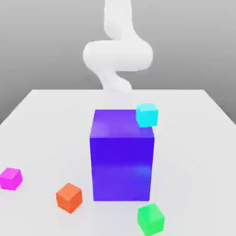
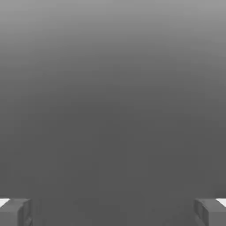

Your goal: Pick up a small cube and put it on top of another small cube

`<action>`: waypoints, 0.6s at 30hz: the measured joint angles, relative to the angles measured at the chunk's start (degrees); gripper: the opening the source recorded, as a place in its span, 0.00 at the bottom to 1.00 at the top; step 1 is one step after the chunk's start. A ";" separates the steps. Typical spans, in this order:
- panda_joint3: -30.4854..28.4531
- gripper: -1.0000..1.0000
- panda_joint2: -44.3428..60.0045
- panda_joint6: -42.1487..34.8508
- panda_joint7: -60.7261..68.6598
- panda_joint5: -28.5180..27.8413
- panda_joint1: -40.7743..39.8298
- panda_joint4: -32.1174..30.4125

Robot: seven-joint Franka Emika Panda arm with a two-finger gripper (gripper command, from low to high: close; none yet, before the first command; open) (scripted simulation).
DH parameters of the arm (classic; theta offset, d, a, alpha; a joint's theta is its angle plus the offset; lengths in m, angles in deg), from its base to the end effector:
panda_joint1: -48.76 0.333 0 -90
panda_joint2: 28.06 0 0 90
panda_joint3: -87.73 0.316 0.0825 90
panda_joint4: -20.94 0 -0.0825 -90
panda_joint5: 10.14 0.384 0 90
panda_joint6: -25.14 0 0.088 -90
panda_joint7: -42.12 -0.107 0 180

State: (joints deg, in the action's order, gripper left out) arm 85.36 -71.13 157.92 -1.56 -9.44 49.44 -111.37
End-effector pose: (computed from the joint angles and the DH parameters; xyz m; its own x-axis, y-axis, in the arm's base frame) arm 0.3648 -0.0166 0.6905 0.5114 -0.7196 0.4696 -0.5136 -0.6942 -0.5044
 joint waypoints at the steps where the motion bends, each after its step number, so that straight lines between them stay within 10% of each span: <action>1: -2.64 0.50 3.06 1.17 2.52 0.90 0.65 -0.66; 18: -28.23 0.50 40.16 14.19 37.49 19.00 0.40 -7.62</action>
State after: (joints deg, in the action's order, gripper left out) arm 57.13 -30.97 172.11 35.93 9.57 49.84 -118.99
